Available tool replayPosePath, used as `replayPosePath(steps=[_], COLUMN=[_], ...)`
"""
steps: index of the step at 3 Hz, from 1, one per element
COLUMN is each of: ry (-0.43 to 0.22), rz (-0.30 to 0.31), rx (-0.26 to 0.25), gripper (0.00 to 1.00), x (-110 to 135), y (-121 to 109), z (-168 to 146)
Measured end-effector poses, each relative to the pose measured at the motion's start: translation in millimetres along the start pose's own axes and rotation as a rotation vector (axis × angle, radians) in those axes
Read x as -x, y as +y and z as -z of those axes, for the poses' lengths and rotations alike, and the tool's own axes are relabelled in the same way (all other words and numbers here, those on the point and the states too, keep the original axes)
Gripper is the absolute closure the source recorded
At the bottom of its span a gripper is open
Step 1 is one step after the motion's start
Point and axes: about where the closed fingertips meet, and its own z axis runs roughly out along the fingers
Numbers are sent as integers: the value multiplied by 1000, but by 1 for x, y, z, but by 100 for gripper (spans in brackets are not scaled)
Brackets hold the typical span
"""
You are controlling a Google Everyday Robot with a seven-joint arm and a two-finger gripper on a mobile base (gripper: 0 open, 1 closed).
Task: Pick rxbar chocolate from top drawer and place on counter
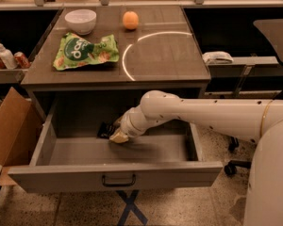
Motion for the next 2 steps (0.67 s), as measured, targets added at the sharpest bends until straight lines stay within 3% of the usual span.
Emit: replayPosePath(steps=[1, 2], ry=[-25, -51], rz=[21, 63], rx=[-15, -50], gripper=[100, 100], x=[9, 22], y=[2, 0], z=[28, 80])
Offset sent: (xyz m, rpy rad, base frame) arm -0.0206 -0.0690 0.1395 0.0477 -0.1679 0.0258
